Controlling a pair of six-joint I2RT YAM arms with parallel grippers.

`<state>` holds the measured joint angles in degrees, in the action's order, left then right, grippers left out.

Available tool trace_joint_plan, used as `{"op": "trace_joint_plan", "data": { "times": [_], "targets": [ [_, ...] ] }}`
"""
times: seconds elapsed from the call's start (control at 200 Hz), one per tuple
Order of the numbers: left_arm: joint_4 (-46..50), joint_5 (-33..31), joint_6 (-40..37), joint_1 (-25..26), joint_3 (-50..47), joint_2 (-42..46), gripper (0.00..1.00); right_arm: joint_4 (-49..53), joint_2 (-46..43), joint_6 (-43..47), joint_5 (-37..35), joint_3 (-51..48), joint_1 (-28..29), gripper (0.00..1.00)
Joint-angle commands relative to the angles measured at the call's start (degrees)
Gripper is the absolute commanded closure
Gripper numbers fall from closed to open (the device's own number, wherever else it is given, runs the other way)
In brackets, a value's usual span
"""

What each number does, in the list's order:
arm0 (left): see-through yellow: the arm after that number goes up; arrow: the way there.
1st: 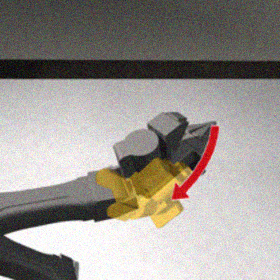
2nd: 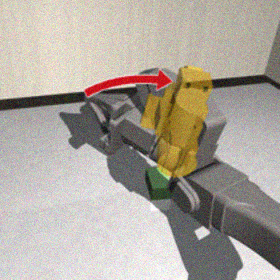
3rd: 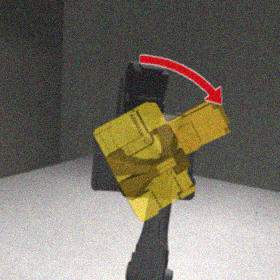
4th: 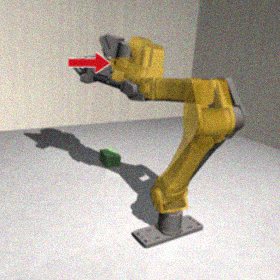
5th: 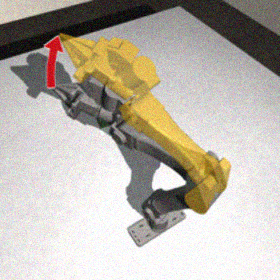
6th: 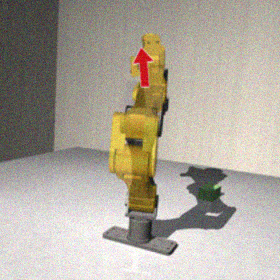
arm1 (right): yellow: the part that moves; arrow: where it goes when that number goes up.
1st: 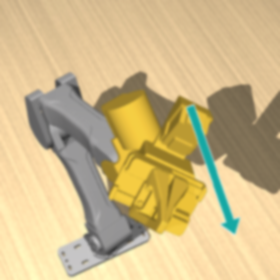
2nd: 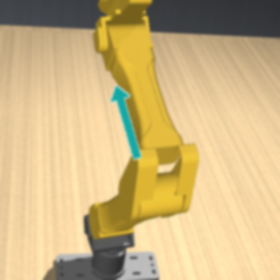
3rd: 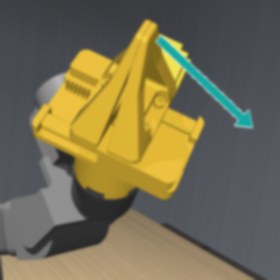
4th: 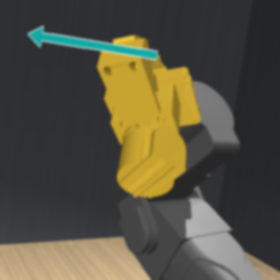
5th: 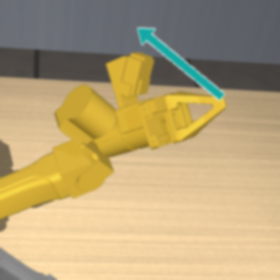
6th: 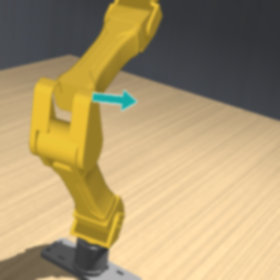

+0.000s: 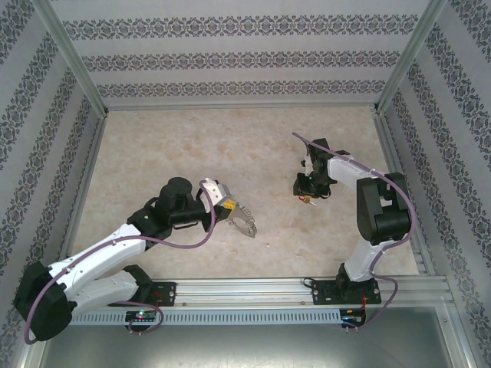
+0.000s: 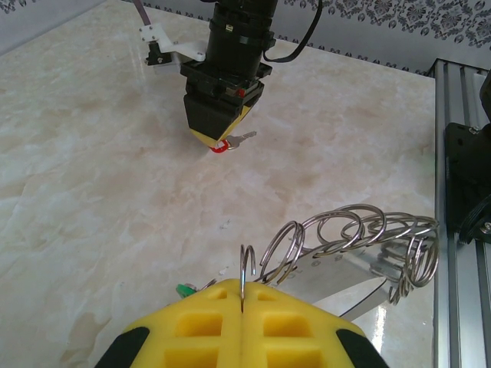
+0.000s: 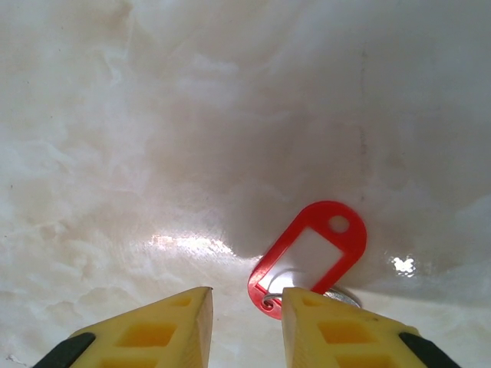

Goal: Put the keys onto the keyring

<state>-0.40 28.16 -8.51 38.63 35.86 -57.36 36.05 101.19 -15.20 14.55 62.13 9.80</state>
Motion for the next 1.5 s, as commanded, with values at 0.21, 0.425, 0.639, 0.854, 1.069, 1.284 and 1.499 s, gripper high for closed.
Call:
{"op": "trace_joint_plan", "data": {
  "times": [0.21,0.425,0.639,0.854,1.069,1.284,1.499],
  "targets": [
    [-0.75,-0.39,0.66,-0.05,-0.20,1.39,1.00,0.69,-0.27,0.43,-6.37,0.34,0.47,0.64],
    [-0.57,-0.48,0.71,-0.05,-0.08,1.42,1.00,-0.04,2.61,0.80,-4.37,0.85,0.54,0.67],
    [-0.83,-0.64,0.79,-0.05,-0.18,1.29,1.00,0.07,0.65,0.31,-2.75,-0.31,0.83,0.73],
    [-1.10,-0.44,0.70,0.00,-0.32,1.22,1.00,-0.20,-1.17,-1.10,-1.01,-1.57,1.30,0.78],
    [-0.96,-0.48,0.77,-0.05,-0.47,1.38,1.00,0.59,-0.86,-1.15,-2.49,-1.54,1.88,0.79],
    [-0.91,-0.59,0.78,-0.05,-0.62,1.40,1.00,1.48,-0.07,-0.80,-5.67,-1.18,2.15,0.78],
    [-0.94,-0.80,0.79,-0.05,-0.60,1.37,1.00,1.83,1.03,-0.27,-6.39,-0.69,2.11,0.81]
  ]
}}
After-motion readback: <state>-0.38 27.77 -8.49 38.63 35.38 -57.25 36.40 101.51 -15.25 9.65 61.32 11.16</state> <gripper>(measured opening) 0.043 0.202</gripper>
